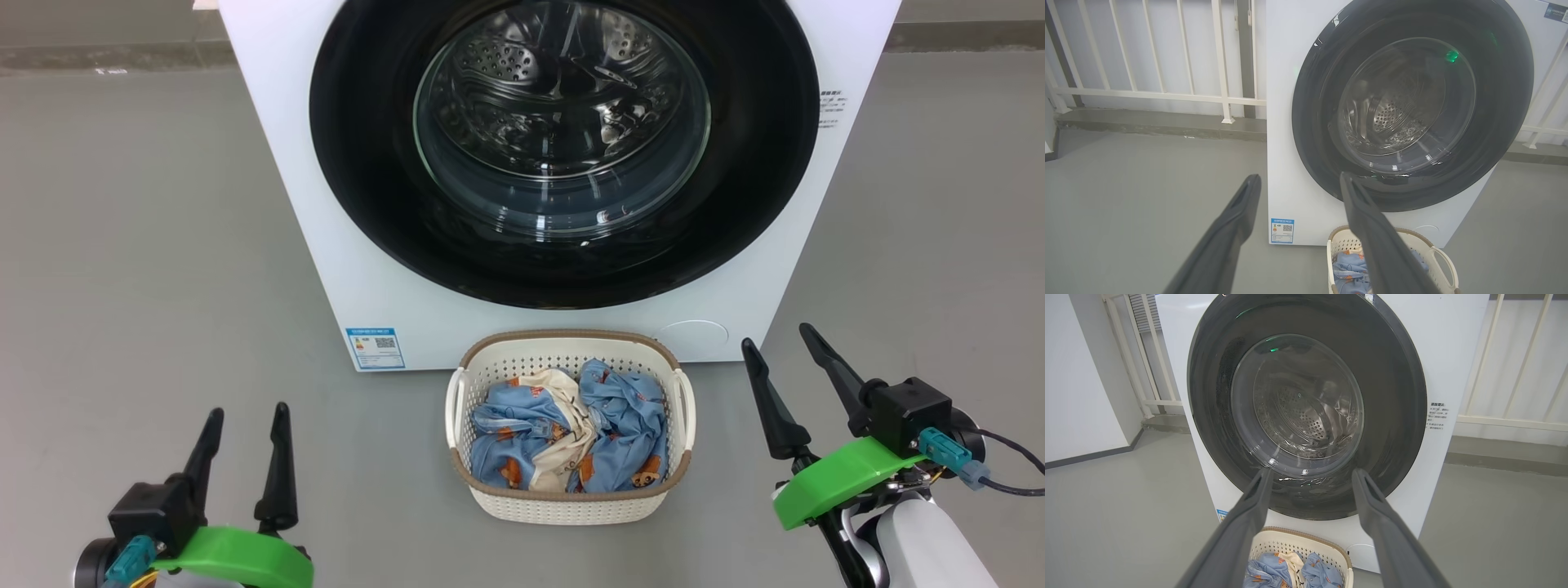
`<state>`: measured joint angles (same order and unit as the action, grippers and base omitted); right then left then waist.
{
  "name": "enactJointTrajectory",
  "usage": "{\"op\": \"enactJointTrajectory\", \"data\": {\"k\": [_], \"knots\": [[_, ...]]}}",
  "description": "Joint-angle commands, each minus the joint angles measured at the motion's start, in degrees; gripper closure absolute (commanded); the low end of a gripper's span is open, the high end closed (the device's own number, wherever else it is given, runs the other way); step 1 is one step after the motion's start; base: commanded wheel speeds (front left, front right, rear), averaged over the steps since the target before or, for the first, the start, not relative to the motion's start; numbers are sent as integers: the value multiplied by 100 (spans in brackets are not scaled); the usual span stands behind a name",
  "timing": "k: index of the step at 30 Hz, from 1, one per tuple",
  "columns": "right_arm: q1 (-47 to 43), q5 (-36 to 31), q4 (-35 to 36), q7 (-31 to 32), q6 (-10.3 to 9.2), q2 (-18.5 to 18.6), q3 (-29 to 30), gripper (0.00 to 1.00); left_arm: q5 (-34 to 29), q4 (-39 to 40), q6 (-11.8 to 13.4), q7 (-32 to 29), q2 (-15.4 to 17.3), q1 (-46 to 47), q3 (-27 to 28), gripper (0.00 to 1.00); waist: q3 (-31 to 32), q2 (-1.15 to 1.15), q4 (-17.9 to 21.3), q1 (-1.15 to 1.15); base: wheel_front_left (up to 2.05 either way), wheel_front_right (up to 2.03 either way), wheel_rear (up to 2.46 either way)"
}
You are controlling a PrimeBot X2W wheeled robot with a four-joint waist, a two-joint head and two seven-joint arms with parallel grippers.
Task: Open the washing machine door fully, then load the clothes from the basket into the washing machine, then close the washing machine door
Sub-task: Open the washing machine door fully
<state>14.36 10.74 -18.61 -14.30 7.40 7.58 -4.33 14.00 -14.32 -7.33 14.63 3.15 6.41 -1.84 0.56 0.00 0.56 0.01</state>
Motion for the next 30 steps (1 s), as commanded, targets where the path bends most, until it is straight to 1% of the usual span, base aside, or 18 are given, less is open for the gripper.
{"op": "enactJointTrajectory", "data": {"k": [1,7,21,26,30], "knots": [[174,56,130,-70,9,29,-131,0,-4,104,-3,37,118,246,180,0,-3,0,-3,0,46,46,-93],[176,68,143,-70,9,31,-136,0,6,87,-4,37,129,257,190,0,-14,0,-11,0,73,73,-147],[169,67,192,-70,9,0,-66,0,135,110,-6,37,135,272,218,0,-58,0,2,0,112,112,-224],[168,60,207,-70,9,-17,-30,0,157,107,-7,37,148,270,218,0,-87,0,6,0,67,67,-134],[171,64,202,-70,9,-21,-12,0,165,87,-8,37,149,270,216,0,-98,0,7,0,32,32,-63]]}}
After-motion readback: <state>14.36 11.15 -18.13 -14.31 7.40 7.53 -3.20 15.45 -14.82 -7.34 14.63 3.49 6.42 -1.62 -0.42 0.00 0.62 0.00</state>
